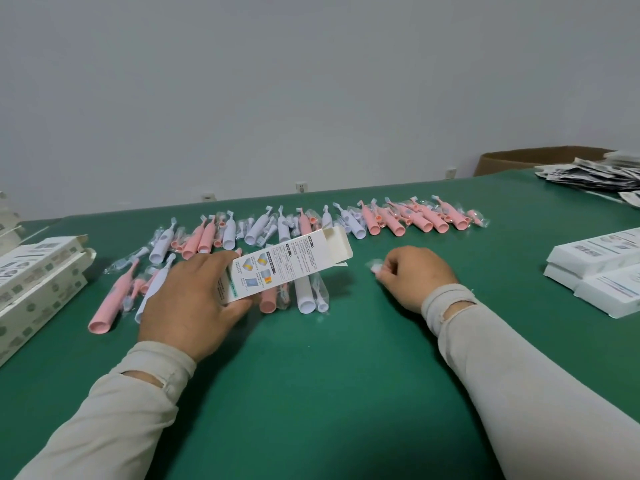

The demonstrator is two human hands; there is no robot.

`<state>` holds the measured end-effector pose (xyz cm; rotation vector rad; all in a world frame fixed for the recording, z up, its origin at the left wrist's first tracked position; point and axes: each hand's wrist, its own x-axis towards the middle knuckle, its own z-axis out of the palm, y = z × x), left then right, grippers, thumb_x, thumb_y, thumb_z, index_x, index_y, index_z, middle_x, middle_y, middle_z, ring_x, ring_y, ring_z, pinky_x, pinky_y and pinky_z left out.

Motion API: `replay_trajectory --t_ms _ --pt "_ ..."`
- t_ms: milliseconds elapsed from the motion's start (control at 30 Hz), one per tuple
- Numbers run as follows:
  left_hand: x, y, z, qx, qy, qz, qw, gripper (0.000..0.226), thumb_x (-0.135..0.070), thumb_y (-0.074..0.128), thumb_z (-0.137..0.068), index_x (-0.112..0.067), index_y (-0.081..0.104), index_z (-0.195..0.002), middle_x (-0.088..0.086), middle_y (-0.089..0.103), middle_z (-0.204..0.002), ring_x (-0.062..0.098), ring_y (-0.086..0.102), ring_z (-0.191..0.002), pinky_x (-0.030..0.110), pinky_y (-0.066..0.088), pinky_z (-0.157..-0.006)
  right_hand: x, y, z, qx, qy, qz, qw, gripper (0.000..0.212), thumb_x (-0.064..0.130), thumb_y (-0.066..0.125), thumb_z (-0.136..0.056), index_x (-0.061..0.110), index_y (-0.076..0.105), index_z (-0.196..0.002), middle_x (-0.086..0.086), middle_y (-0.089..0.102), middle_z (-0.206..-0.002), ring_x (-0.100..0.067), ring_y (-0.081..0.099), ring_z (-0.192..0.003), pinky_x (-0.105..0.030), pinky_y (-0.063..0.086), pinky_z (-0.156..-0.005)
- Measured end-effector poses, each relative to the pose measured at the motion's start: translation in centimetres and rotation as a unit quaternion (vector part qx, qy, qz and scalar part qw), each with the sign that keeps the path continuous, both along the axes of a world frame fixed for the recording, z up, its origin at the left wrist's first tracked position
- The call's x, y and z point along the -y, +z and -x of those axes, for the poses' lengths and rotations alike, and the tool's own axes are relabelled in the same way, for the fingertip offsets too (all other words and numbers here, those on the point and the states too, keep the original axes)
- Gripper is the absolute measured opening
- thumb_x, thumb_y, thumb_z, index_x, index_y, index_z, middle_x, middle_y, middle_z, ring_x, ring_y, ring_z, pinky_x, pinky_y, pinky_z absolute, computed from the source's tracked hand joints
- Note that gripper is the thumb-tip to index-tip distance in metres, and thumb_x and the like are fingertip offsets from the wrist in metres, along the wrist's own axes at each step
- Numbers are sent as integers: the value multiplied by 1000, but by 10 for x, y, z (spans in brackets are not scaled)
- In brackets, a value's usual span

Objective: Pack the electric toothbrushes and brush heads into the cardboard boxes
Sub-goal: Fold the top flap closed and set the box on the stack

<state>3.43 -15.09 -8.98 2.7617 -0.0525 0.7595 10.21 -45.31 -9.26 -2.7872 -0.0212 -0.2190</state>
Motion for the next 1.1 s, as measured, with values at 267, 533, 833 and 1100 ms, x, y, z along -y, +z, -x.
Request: replay_trajectory --t_ms 267,533,833,1100 --pt "0 0 2 -3 -5 -10 1000 61 -51 73 -80 -37 51 -136 -11 58 -121 16 50 -107 39 49 -82 5 12 6 -125 -29 62 990 18 31 56 -93 16 49 -85 0 54 -82 -21 55 -76 -29 40 -62" --pt "-2 1 0 -14 -4 -10 1000 63 -50 72 -81 -35 50 -138 -10 59 -125 18 52 -110 42 50 -86 -4 10 16 56 85 -344 933 5 17 66 -89 18 63 -93 0 64 -68 -15 57 -62 -30 48 -69" --pt "1 -1 1 -9 -8 -17 1000 64 -46 76 -79 -34 51 -137 -9 58 -126 17 50 -114 39 46 -84 -28 24 33 75 149 -575 801 29 4 60 -84 25 62 -103 5 65 -63 -9 51 -53 -17 39 -45" --pt "0 -2 -1 -14 -18 -17 1000 65 -47 76 -78 -34 52 -137 -8 59 -121 17 50 -110 40 48 -84 -35 21 37 122 127 -629 757 29 -4 61 -91 20 57 -106 -15 74 -82 -20 73 -68 -25 56 -59"
